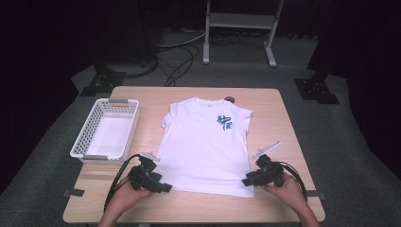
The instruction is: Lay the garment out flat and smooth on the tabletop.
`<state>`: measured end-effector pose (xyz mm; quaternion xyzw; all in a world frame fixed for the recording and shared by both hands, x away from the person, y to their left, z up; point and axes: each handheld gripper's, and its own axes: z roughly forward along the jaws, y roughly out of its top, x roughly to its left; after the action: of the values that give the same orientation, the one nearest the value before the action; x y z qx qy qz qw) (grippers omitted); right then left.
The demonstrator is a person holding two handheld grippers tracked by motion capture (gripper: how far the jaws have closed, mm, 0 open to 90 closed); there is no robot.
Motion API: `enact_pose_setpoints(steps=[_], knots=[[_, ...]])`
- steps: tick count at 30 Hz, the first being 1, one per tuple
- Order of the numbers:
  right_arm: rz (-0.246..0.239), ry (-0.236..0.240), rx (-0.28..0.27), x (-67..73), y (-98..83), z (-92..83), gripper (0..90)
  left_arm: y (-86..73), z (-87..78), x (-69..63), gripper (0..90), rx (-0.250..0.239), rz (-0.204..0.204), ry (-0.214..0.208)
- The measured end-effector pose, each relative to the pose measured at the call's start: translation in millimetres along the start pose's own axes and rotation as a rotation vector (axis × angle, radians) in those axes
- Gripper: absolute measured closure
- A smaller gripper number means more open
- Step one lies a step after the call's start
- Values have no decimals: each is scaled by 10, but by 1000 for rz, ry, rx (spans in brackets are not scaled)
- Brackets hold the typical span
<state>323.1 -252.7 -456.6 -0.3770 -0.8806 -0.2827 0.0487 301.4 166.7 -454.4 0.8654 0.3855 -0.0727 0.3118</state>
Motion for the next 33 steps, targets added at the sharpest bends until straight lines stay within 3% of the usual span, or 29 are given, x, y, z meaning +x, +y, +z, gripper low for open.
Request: enact_pose_setpoints(steps=[13,21,24,26,33], knots=[[-18,28,55,49,-262,-150,553,-136,56,-281,289,57,27,-103],[-20,76,55,138,-457,-206,520,-177,58,-331,289,89,34,-155],[-27,101,83,147,-466,-218,485,-144,74,-335,275,105,52,-167],[-21,109,88,128,-447,-234,461,-106,90,-314,257,89,61,-158],[86,78,-42,-154,-327,-338,409,102,153,-191,202,-9,81,-108]])
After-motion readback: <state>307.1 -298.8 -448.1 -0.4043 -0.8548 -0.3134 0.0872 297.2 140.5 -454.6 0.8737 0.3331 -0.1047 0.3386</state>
